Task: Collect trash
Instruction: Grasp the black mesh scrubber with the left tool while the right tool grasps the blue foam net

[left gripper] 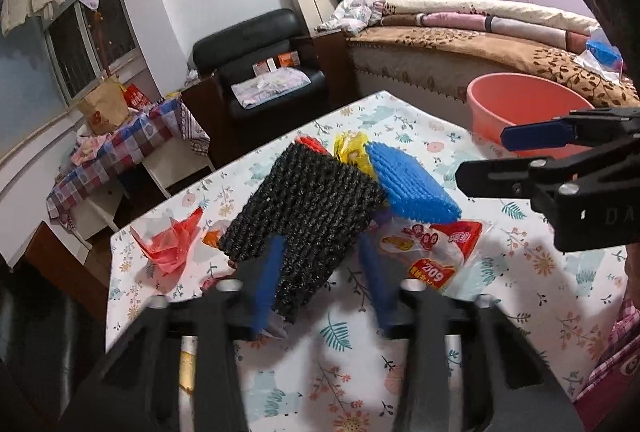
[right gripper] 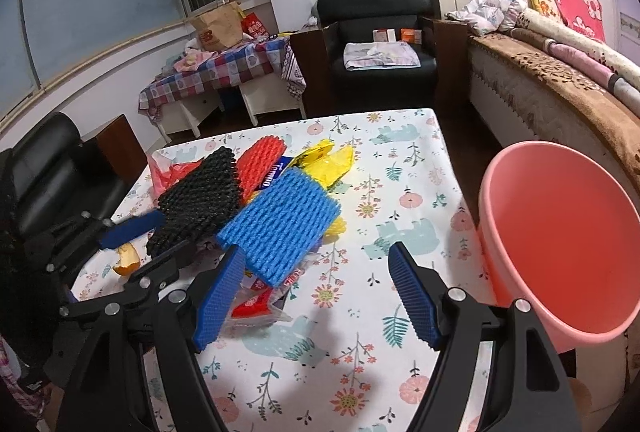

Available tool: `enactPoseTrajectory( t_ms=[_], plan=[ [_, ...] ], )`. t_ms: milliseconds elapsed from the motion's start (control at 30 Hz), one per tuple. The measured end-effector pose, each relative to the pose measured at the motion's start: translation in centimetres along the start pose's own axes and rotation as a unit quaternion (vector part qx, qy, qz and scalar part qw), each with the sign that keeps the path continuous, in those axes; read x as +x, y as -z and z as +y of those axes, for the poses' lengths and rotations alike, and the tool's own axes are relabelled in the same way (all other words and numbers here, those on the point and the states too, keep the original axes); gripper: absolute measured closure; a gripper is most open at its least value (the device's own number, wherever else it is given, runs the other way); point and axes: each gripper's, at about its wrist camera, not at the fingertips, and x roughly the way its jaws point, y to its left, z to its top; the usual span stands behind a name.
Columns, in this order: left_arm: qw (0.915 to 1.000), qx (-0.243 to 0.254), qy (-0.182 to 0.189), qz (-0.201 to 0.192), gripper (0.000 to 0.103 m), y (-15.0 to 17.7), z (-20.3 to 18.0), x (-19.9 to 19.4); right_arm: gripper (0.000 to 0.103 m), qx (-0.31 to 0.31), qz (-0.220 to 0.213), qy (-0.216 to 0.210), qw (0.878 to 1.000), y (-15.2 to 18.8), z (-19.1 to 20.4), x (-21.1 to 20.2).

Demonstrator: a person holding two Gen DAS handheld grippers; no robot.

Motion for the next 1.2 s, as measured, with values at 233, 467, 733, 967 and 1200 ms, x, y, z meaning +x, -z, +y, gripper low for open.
enactPoseTrajectory(
  t_ms=[233, 467, 733, 967, 1200],
  plan=[
    [0.9980, -0.058, 0.020, 0.014, 0.096, 0.1, 2.0, 0.6, 0.030, -0.011, 0.004, -0.009, 1.000, -0.6, 0.8, 0.7],
    [0.9914, -0.122, 0.046, 0.007, 0.099, 0.1, 4.2, -0.3, 0.030, 0.003, 0.024, -0.034, 0.999, -1.7, 1.6, 2.1],
    [0.9848, -0.164, 0.057, -0.004, 0.100, 0.2, 5.6, -1.7, 0.040, 0.006, 0.054, -0.036, 0.998, -2.1, 2.6, 4.2],
    [0.9824, -0.176, 0.060, -0.012, 0.100, 0.0, 5.7, -2.9, 0.080, 0.024, 0.083, -0.047, 0.995, -1.3, 1.5, 5.0],
    [0.9816, -0.180, 0.060, -0.020, 0.100, -0.7, 5.5, -3.8, 0.088, 0.027, 0.060, -0.052, 0.996, -1.2, 0.5, 3.0]
  ],
)
